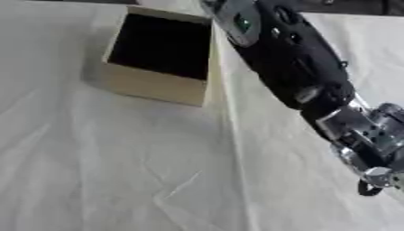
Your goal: Pick up objects on the table and place them in the box.
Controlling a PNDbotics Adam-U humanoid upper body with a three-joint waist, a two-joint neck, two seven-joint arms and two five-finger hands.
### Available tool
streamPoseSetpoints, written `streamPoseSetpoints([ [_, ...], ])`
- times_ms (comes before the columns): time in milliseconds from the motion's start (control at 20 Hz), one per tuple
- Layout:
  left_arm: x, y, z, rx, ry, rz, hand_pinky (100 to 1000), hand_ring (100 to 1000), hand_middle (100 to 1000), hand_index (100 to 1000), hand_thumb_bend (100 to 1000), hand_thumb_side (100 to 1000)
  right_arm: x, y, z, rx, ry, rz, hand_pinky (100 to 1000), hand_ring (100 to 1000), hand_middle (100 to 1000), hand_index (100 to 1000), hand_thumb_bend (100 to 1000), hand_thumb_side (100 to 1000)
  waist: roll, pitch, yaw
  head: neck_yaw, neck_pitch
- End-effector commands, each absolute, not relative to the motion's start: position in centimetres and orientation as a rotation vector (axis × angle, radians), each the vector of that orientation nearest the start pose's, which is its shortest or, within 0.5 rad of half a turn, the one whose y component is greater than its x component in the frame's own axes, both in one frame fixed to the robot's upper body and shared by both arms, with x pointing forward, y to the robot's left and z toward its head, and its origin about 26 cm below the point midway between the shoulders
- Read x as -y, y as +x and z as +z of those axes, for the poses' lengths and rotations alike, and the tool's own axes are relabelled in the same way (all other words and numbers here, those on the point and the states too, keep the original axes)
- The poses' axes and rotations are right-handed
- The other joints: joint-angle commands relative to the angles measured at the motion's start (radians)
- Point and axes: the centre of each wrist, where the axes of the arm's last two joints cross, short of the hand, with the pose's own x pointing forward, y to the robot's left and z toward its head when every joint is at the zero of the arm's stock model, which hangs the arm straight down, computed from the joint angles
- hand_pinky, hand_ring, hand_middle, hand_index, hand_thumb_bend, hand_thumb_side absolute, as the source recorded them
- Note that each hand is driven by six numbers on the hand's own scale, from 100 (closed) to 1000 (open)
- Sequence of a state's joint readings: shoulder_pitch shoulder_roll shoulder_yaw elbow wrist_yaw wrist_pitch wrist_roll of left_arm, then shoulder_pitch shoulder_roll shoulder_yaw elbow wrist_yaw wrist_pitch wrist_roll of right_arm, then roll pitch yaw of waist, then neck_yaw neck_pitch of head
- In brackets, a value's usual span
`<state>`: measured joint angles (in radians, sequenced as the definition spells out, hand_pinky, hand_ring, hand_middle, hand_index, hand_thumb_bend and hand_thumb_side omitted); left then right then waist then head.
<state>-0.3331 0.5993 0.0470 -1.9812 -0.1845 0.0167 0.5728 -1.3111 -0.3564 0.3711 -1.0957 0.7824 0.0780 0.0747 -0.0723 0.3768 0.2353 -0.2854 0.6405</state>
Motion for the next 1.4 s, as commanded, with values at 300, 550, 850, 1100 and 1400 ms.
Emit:
streamPoseSetpoints([
  [300, -30.6, 29.6, 25.2, 2.466, 0.923, -0.031, 710, 741, 671, 842, 620, 848, 12.3, 46.2, 34.0, -2.716, 1.535, -1.852, 555, 451, 257, 395, 100, 100, 0.007, -0.021, 0.012, -0.007, -0.002],
  [550, -30.6, 29.6, 25.1, 2.462, 0.923, -0.027, 708, 741, 670, 842, 618, 848, 12.6, 46.8, 32.9, -2.647, 1.536, -1.963, 558, 458, 266, 400, 100, 100, 0.006, -0.02, 0.014, -0.003, 0.004],
  [850, -30.7, 29.6, 24.9, 2.453, 0.928, -0.019, 706, 740, 669, 840, 617, 846, 13.4, 47.3, 32.2, -2.538, 1.564, -2.115, 556, 468, 286, 406, 100, 100, 0.006, -0.02, 0.008, 0.007, 0.01],
  [1100, -30.7, 29.5, 24.8, 2.451, 0.926, -0.016, 705, 739, 668, 840, 615, 846, 13.9, 47.6, 31.8, -2.375, 1.617, -2.282, 587, 504, 350, 454, 100, 100, 0.008, -0.02, 0.002, 0.009, 0.011],
  [1400, -30.8, 29.5, 24.7, 2.446, 0.928, -0.014, 704, 739, 669, 840, 614, 845, 14.1, 47.5, 32.0, -2.188, 1.65, -2.417, 757, 728, 604, 724, 100, 490, 0.013, -0.022, -0.003, 0.01, 0.016],
])
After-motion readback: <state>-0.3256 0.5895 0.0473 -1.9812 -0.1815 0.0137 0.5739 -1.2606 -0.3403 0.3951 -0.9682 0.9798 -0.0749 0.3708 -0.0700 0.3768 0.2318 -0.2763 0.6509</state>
